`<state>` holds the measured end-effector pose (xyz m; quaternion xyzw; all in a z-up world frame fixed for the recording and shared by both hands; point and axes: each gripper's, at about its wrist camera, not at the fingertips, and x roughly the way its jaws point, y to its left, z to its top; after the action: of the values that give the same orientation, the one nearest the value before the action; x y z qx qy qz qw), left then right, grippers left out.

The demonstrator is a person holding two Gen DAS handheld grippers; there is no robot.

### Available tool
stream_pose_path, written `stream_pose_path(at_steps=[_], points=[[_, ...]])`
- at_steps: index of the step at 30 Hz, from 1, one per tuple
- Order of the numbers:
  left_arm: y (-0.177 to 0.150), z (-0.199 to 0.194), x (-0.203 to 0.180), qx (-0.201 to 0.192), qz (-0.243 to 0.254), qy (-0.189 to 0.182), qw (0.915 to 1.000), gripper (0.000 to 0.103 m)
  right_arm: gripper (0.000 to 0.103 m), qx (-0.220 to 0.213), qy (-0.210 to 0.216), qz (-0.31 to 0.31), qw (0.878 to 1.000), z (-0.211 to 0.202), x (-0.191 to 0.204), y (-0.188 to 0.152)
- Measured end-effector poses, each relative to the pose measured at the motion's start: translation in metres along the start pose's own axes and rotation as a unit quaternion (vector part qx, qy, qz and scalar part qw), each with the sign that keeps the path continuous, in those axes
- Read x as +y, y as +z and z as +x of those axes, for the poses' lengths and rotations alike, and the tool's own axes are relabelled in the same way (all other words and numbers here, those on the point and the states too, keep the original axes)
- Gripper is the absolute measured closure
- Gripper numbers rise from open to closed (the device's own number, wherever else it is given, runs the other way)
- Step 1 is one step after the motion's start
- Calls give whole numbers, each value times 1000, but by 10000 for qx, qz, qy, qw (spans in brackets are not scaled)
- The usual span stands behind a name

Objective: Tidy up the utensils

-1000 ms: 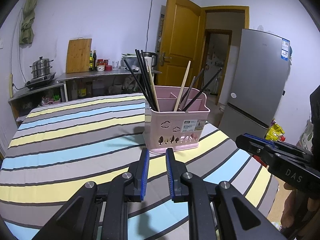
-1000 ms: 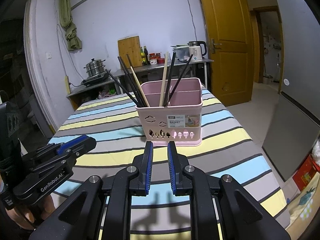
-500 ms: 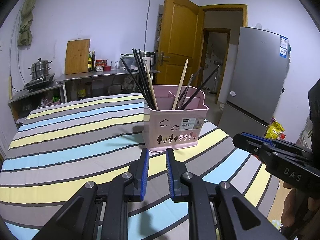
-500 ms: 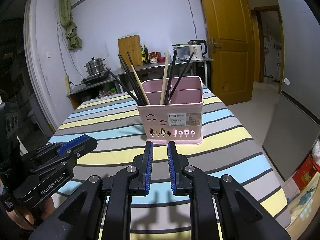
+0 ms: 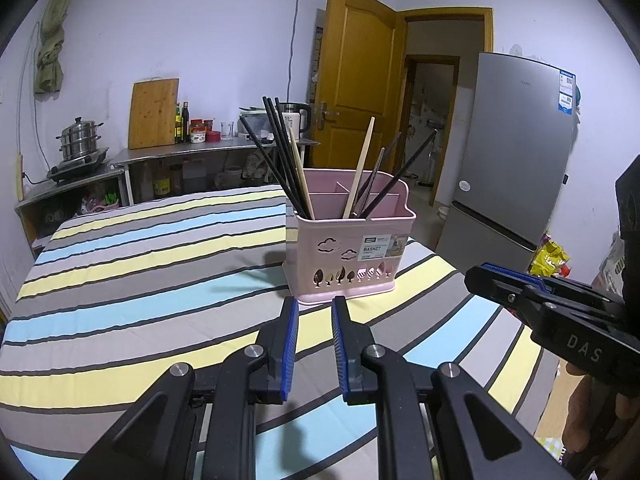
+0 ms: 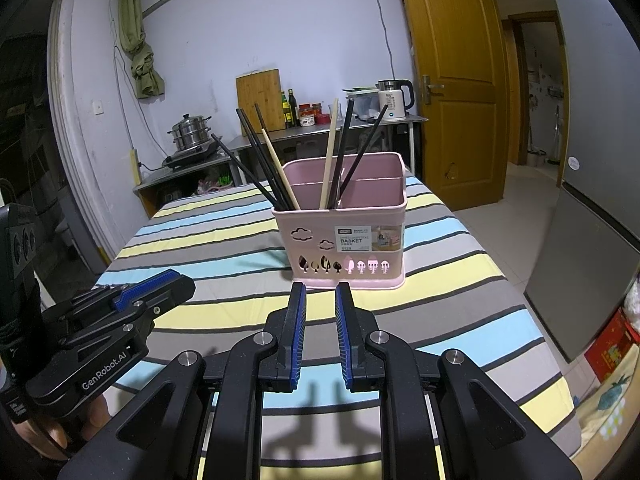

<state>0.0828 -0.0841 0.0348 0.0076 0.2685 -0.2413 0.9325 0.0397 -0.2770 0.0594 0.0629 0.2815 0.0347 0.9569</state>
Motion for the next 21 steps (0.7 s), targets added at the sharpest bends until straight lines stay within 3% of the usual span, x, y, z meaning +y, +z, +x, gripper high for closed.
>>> stream_pose_path(at_steps=[21], points=[[-1,3,3,43,-7,-94,9999,87,88,30,-6,-15,10000,2,0,-1]])
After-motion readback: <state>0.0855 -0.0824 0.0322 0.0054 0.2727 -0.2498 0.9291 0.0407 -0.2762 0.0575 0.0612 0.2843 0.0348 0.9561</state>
